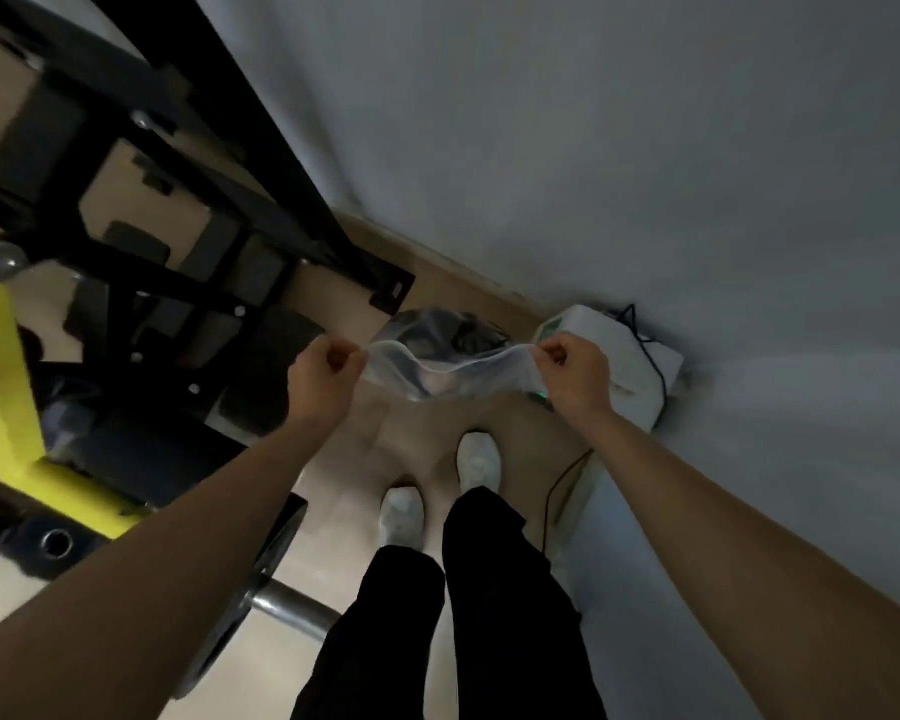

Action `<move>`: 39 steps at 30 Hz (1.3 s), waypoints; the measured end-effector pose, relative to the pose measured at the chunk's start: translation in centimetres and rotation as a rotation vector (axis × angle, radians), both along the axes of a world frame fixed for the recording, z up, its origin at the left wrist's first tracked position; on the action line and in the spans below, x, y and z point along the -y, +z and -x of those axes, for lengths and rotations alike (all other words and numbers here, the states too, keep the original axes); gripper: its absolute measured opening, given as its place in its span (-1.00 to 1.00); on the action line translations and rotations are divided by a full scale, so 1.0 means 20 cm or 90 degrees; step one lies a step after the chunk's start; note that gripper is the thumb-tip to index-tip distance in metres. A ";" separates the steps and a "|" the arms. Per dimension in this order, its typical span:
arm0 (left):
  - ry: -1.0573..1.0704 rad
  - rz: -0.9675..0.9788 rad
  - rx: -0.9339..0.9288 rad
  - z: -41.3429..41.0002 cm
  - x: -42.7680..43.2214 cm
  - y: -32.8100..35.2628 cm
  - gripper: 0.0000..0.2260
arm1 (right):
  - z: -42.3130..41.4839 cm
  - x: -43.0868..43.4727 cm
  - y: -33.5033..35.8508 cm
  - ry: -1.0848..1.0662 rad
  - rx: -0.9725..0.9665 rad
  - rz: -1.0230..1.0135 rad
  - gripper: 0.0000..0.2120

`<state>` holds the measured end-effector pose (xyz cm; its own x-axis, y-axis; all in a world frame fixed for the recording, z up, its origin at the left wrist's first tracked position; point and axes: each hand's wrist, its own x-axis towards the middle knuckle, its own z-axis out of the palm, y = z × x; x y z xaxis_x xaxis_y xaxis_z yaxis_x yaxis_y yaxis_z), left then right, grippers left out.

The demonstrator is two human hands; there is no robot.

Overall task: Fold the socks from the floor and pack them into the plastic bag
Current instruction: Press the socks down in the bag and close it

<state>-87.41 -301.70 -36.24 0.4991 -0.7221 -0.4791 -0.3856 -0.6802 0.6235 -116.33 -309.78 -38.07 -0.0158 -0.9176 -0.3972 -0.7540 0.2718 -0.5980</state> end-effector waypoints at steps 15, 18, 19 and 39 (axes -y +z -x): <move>-0.207 -0.028 0.068 -0.02 0.75 -0.84 -0.87 | 0.03 0.56 -0.81 0.043 0.022 -0.033 -0.83; -0.210 -0.030 0.095 -0.02 0.82 -0.93 -0.86 | 0.02 0.59 -0.86 0.040 0.052 -0.051 -0.75; -0.210 -0.026 0.104 -0.02 0.84 -0.95 -0.86 | 0.01 0.60 -0.88 0.038 0.060 -0.043 -0.72; -0.120 0.024 0.093 -0.01 1.01 -0.98 -0.85 | 0.04 0.58 -0.96 0.118 0.032 0.016 -0.57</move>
